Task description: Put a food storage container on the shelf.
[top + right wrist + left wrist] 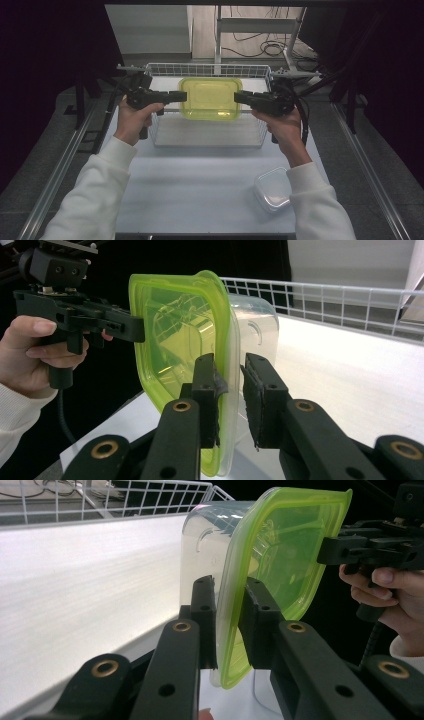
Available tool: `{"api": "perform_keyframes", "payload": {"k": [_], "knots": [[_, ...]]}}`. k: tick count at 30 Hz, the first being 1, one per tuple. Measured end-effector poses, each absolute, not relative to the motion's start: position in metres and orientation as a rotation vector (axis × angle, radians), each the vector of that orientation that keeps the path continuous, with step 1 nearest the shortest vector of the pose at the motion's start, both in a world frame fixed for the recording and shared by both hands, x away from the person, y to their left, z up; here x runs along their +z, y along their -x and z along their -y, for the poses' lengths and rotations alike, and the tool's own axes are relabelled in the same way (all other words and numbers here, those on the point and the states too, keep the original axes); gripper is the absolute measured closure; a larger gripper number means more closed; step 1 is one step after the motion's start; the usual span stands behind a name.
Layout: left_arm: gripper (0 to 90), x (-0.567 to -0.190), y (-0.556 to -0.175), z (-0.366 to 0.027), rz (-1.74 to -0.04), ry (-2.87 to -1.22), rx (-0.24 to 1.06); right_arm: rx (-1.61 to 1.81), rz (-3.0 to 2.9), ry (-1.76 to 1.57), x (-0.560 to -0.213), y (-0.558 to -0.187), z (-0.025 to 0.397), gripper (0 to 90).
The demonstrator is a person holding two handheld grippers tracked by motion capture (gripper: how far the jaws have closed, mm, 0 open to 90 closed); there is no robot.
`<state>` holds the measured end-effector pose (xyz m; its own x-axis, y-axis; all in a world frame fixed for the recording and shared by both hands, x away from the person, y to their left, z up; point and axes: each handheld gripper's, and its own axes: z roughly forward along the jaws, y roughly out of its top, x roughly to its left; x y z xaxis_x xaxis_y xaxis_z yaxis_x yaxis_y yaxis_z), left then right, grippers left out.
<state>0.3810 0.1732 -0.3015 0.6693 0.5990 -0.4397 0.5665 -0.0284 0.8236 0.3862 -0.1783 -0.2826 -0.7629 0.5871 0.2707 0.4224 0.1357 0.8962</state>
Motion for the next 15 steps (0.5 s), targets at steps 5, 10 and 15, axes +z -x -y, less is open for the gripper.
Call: {"api": "perform_keyframes", "payload": {"k": [5,10,15], "knots": [[78.9,-0.3,-0.398,-0.174,-0.975,-1.68,0.002,1.719,-2.245,-1.06,-0.279,-0.405,0.178,75.8],[79.0,-0.303,-0.417,-0.176,-1.007,-1.678,-0.04,1.707,-2.253,-1.112,-0.281,-0.418,0.176,76.1],[79.1,-0.306,-0.432,-0.178,-1.037,-1.683,-0.062,1.708,-2.271,-1.167,-0.285,-0.436,0.174,76.3]]}}
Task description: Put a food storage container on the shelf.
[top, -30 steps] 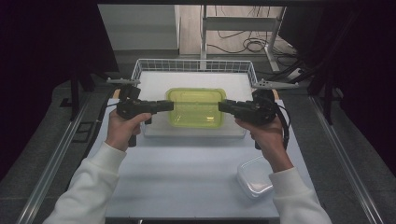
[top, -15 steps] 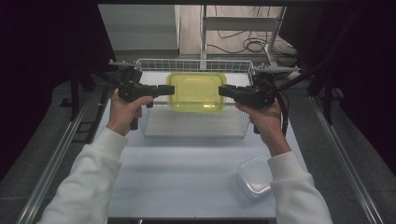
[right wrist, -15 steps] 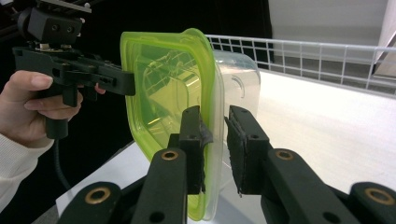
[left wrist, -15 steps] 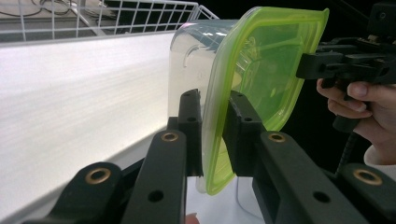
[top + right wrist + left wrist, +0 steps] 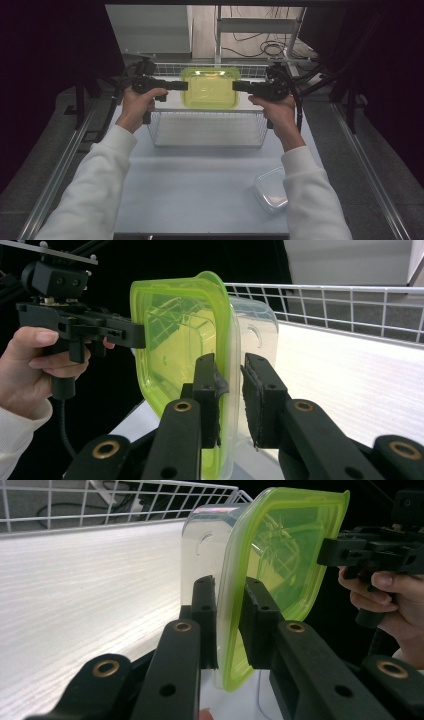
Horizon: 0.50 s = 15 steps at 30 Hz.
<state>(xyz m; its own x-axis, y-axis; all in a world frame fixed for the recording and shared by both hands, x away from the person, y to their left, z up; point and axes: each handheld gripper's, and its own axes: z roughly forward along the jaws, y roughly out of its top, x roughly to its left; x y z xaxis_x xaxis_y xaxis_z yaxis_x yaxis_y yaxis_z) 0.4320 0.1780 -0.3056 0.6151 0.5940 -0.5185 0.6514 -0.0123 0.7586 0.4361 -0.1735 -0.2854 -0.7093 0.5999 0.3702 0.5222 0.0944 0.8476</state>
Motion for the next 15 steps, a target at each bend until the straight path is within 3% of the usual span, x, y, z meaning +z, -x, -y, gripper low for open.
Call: {"api": "perform_keyframes", "payload": {"k": [15], "knots": [[78.4,-0.323,-0.469,-0.181,-1.122,-1.678,-0.182,1.702,-2.313,-1.364,-0.308,-0.475,0.171,76.6]]}}
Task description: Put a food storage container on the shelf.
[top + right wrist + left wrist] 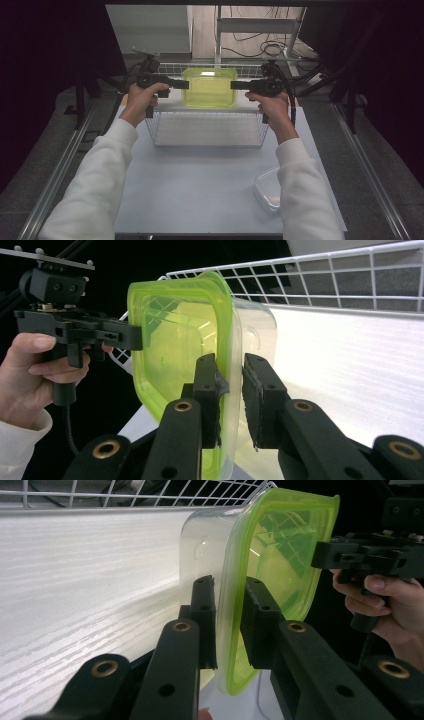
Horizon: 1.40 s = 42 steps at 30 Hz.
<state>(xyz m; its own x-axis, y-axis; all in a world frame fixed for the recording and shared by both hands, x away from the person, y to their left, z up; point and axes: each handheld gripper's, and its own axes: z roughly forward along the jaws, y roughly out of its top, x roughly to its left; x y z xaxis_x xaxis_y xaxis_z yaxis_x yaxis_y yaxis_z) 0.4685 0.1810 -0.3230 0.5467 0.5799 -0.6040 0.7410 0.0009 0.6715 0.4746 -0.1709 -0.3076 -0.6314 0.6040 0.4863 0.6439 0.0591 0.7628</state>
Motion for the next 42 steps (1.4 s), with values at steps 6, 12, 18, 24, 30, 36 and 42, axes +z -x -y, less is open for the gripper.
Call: {"api": "perform_keyframes", "payload": {"k": [6,12,18,24,30,36,42], "knots": [[76.3,-0.327,-0.486,-0.184,-1.199,-1.628,-0.283,-1.594,2.197,1.402,-0.315,-0.491,0.17,74.5],[74.8,-0.333,-0.498,-0.185,-1.279,-1.592,-0.311,-1.529,2.126,1.48,-0.323,-0.503,0.165,71.7],[72.8,-0.339,-0.504,-0.184,-1.294,-1.561,-0.318,-1.538,2.031,1.529,-0.329,-0.51,0.167,69.7],[64.2,-0.338,-0.501,-0.18,-1.283,-1.58,-0.202,-1.558,2.068,1.579,-0.328,-0.507,0.164,60.3],[42.9,-0.327,-0.49,-0.183,-1.224,-1.556,-0.07,-1.671,2.118,1.61,-0.313,-0.492,0.164,41.2],[36.2,-0.301,-0.449,-0.188,-1.13,-1.614,0.087,-1.729,2.257,1.608,-0.292,-0.463,0.166,34.1],[31.6,-0.291,-0.405,-0.185,-1.041,-1.674,0.158,-1.757,2.313,1.5,-0.28,-0.435,0.173,33.7]]}}
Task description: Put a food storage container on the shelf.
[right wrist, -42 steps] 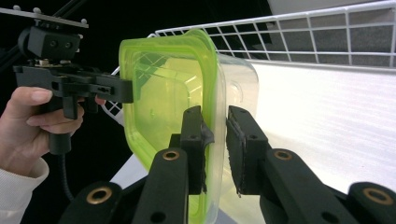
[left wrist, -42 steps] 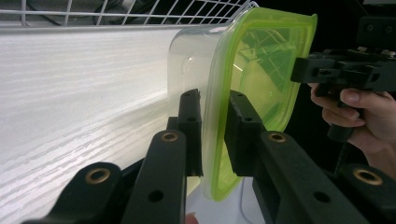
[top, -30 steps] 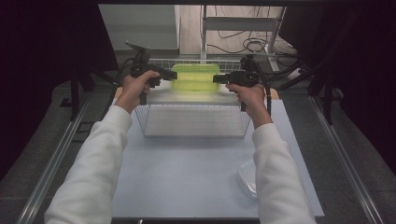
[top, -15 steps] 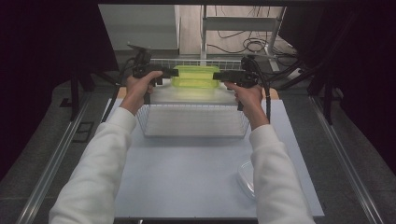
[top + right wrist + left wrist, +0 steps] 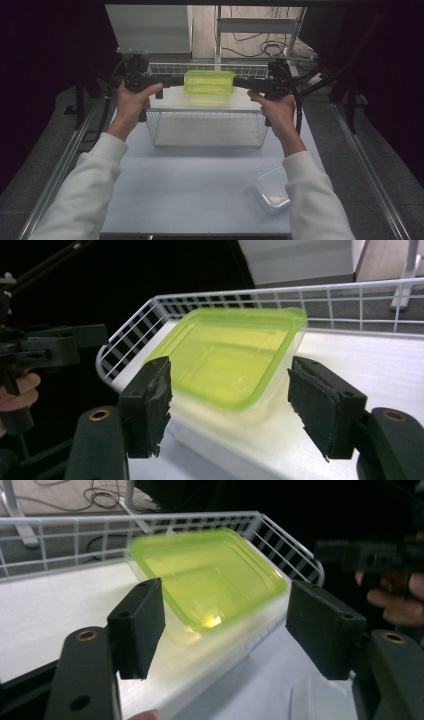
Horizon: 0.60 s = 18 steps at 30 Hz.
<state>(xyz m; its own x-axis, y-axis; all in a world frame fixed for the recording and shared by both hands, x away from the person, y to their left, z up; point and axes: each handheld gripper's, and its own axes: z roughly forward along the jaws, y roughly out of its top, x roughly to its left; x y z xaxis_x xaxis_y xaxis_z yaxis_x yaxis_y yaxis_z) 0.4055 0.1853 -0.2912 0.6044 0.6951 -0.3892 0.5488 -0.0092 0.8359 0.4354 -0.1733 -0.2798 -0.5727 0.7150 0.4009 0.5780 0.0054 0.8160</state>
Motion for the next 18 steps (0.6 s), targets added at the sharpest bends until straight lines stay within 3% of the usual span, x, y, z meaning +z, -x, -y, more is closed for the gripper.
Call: {"api": "perform_keyframes", "payload": {"k": [8,18], "knots": [[29.8,-0.312,-0.343,-0.185,-0.977,-1.744,0.176,1.509,-2.25,-1.225,-0.288,-0.385,0.194,30.4],[29.8,-0.375,-0.3,-0.186,-1.038,-1.885,0.141,1.344,-2.417,-1.184,-0.355,-0.337,0.233,32.2]]}}
